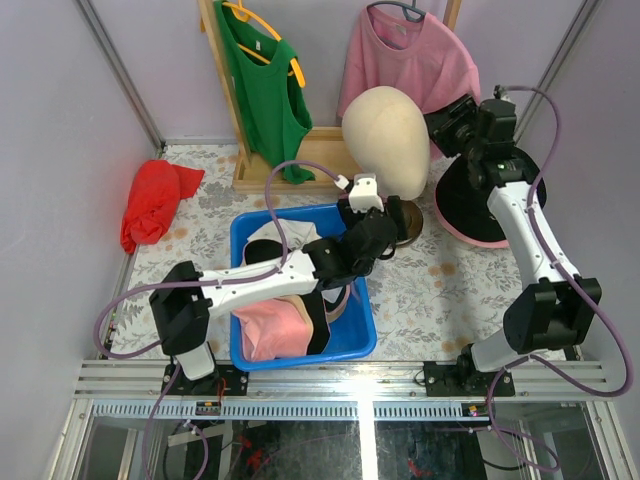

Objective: Stack the hats
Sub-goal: Move the hat stand to the center of the board.

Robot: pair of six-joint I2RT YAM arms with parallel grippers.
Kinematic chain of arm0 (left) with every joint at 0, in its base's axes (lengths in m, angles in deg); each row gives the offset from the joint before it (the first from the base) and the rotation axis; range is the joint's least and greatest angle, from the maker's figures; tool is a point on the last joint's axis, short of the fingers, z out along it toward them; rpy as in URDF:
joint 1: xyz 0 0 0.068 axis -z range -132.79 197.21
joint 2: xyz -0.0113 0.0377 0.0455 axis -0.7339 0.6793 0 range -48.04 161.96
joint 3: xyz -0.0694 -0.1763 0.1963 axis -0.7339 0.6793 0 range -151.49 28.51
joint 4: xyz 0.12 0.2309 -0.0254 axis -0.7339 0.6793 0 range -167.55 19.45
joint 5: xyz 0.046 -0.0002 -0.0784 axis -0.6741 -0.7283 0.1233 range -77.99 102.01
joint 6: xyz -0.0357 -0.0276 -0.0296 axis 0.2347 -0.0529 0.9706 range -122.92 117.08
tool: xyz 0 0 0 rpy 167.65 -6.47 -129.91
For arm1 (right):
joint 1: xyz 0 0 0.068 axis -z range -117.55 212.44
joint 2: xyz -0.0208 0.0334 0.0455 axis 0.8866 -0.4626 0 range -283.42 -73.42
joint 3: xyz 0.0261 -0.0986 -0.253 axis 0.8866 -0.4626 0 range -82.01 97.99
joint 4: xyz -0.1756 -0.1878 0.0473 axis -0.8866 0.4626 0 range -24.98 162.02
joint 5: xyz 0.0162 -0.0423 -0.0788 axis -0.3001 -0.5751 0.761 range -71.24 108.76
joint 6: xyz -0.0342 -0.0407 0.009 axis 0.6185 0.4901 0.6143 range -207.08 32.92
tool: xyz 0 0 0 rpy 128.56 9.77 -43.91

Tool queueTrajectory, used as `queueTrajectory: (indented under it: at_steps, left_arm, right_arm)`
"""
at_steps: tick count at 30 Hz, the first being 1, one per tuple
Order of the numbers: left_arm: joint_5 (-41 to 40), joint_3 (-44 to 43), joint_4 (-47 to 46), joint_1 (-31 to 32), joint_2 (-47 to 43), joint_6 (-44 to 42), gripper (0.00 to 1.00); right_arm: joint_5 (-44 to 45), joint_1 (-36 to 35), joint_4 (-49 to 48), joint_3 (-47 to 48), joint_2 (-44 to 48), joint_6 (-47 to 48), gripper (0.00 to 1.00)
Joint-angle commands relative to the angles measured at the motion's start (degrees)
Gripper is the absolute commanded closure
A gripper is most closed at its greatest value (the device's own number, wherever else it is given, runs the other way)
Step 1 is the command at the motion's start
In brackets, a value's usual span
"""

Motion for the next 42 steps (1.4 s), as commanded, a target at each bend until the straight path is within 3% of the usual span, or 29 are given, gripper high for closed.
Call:
queueTrajectory:
  at_steps: [1,11,22,33,42]
  left_arm:
    - [-5.80,-1.14,0.61,-2.88,-2.56,-2.65,0.25]
    - [-9.21,3.20,-0.78,-5.99,-6.01,-7.26,0.24]
    - [-14.69,6.91,-11.47,-8.70,-6.54,-19.78,0.24]
    - [6.51,10.90,-31.51,-13.78,-5.36,-29.05,0.23]
    - [14.51,4.23,-32.20,-13.87,-1.52,-31.97,0.23]
  right_arm:
    - [1.90,-2.02,-1.89,-1.50,-0.47,-1.56,0.46]
    - [3.71,-2.34,-0.97,-3.57,-0.79,-3.23,0.46]
    - [4.31,-2.50,0.76,-2.48,-1.23,-2.81,0.45]
    - [1.63,-2.56,0.82,-1.08,-3.22,-2.47,0.45]
    - [-1.68,-3.91,1.84,2.38,-5.58,-1.13,0.44]
